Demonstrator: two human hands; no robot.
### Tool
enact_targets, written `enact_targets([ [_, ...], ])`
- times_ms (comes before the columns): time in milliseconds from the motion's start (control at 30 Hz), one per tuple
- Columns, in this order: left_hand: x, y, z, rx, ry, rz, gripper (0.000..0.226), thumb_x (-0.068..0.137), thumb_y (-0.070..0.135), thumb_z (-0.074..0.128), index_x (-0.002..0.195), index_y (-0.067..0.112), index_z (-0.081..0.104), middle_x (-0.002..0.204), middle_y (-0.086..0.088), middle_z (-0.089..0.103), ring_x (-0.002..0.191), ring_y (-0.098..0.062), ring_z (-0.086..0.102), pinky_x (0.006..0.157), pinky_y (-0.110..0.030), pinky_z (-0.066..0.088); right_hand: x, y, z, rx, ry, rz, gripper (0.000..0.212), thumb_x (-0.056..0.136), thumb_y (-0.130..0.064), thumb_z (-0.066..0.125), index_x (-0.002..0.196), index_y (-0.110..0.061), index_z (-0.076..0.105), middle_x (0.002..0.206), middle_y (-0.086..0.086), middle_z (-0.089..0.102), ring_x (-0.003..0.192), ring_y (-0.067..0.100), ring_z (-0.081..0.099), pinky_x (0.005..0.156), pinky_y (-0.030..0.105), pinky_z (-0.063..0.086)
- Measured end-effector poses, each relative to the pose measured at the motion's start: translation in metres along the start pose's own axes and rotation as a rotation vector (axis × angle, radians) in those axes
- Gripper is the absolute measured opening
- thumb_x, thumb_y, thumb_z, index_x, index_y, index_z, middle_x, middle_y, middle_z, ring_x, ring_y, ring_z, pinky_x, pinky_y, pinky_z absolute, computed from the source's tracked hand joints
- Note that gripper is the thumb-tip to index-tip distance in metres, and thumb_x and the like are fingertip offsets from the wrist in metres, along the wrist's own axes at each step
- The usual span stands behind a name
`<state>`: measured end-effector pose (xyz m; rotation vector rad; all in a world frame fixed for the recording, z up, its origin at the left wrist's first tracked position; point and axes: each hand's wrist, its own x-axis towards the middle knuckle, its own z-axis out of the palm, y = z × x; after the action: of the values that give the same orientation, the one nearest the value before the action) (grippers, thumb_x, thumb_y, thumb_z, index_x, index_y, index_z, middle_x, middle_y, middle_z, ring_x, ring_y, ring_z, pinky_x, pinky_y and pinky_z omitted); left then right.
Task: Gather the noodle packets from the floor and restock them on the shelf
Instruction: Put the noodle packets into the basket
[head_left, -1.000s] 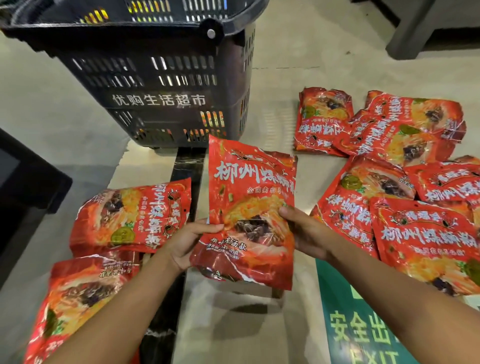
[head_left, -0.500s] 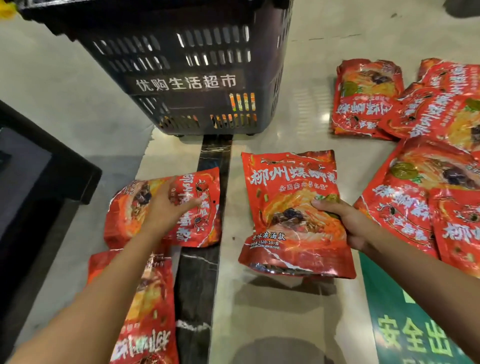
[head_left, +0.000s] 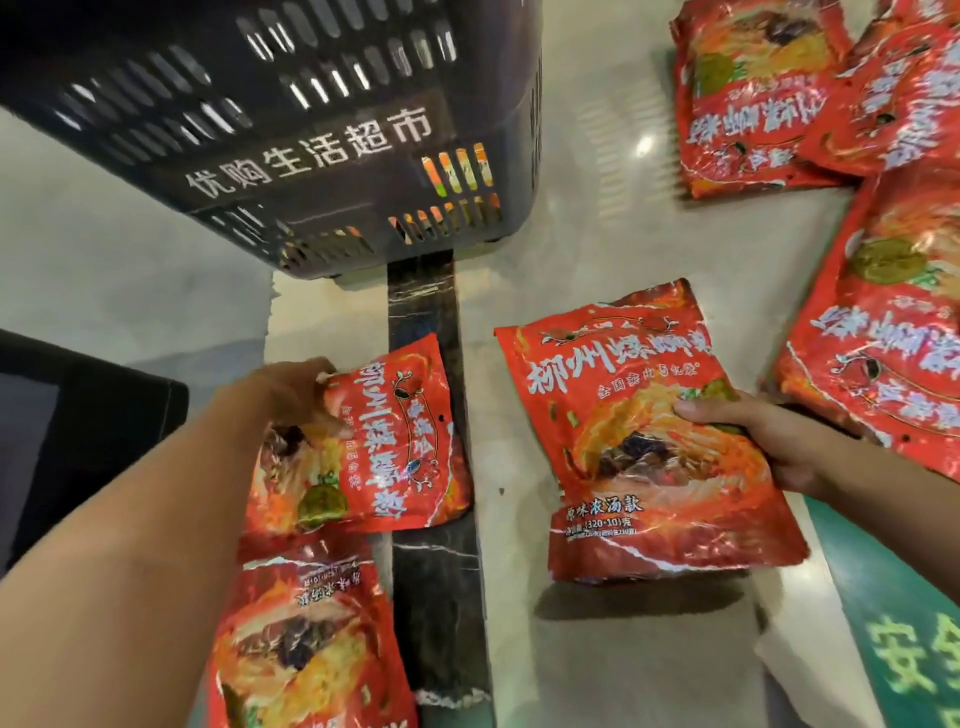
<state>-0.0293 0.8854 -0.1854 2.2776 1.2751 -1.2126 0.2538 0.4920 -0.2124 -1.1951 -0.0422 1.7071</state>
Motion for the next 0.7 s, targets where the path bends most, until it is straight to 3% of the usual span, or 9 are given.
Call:
enact_targets([
  [133, -0.003, 0.009, 0.007, -0.032, 0.04, 0.011, 0.096, 0.058, 0.055, 0.089, 0.135, 0.021, 0.043, 0.13, -0.007, 0.061, 0.121, -0.032, 0.056, 0.103, -0.042, 0.043, 0.006, 0.005, -0.012, 0.033, 0.01, -0.007, 0.119, 0.008, -0.031, 0.1, 0.119, -0.017, 0.059, 0.098, 0.015, 0.075, 0.077, 0.032, 0.074, 0.057, 0.037, 0.06],
  [233, -0.016, 0.012, 0.0, -0.104, -0.035, 0.009, 0.087, 0.047, 0.061, 0.09, 0.119, 0.019, 0.066, 0.115, -0.002, 0.071, 0.109, -0.025, 0.065, 0.1, -0.036, 0.048, 0.01, 0.006, -0.017, 0.062, 0.003, -0.007, 0.115, 0.011, -0.031, 0.101, 0.118, -0.015, 0.061, 0.101, 0.015, 0.075, 0.079, 0.032, 0.074, 0.059, 0.037, 0.06],
  [333, -0.026, 0.012, -0.003, -0.195, -0.051, 0.02, 0.094, 0.016, 0.079, 0.082, 0.093, 0.025, 0.072, 0.095, 0.004, 0.075, 0.094, -0.02, 0.07, 0.094, -0.032, 0.05, 0.013, 0.007, -0.017, 0.082, -0.027, 0.017, 0.112, 0.013, -0.03, 0.101, 0.117, -0.015, 0.062, 0.103, 0.016, 0.074, 0.081, 0.033, 0.074, 0.061, 0.039, 0.061],
  [433, -0.04, 0.017, -0.005, -0.249, -0.049, -0.011, 0.082, 0.028, 0.071, 0.084, 0.095, 0.024, 0.071, 0.099, 0.003, 0.074, 0.095, -0.02, 0.068, 0.098, -0.033, 0.048, 0.015, 0.007, -0.014, 0.102, -0.054, 0.04, 0.109, 0.021, -0.029, 0.101, 0.12, -0.013, 0.06, 0.109, 0.018, 0.072, 0.086, 0.035, 0.073, 0.067, 0.041, 0.061],
  [567, -0.056, 0.024, -0.012, -0.412, 0.069, -0.052, 0.099, 0.016, 0.079, 0.082, 0.093, 0.018, 0.072, 0.093, 0.0, 0.074, 0.09, -0.022, 0.067, 0.092, -0.033, 0.049, 0.013, 0.003, -0.008, 0.107, -0.042, 0.04, 0.109, 0.026, -0.029, 0.101, 0.124, -0.013, 0.057, 0.111, 0.017, 0.072, 0.09, 0.034, 0.073, 0.07, 0.041, 0.061],
  [600, -0.061, 0.027, -0.013, -0.45, 0.109, -0.039, 0.09, 0.024, 0.077, 0.085, 0.091, 0.018, 0.072, 0.089, 0.0, 0.073, 0.089, -0.023, 0.067, 0.09, -0.034, 0.05, 0.011, 0.001, -0.007, 0.099, -0.023, 0.034, 0.109, 0.025, -0.03, 0.101, 0.124, -0.013, 0.056, 0.109, 0.017, 0.072, 0.09, 0.034, 0.073, 0.068, 0.04, 0.061],
  [700, -0.092, 0.044, -0.021, -0.622, 0.211, -0.007, 0.034, 0.066, 0.044, 0.088, 0.082, 0.026, 0.064, 0.074, 0.013, 0.067, 0.086, -0.022, 0.064, 0.087, -0.033, 0.047, -0.009, -0.014, 0.003, 0.079, 0.057, 0.017, 0.108, 0.026, -0.031, 0.1, 0.123, -0.013, 0.057, 0.102, 0.015, 0.074, 0.086, 0.033, 0.074, 0.064, 0.037, 0.06],
])
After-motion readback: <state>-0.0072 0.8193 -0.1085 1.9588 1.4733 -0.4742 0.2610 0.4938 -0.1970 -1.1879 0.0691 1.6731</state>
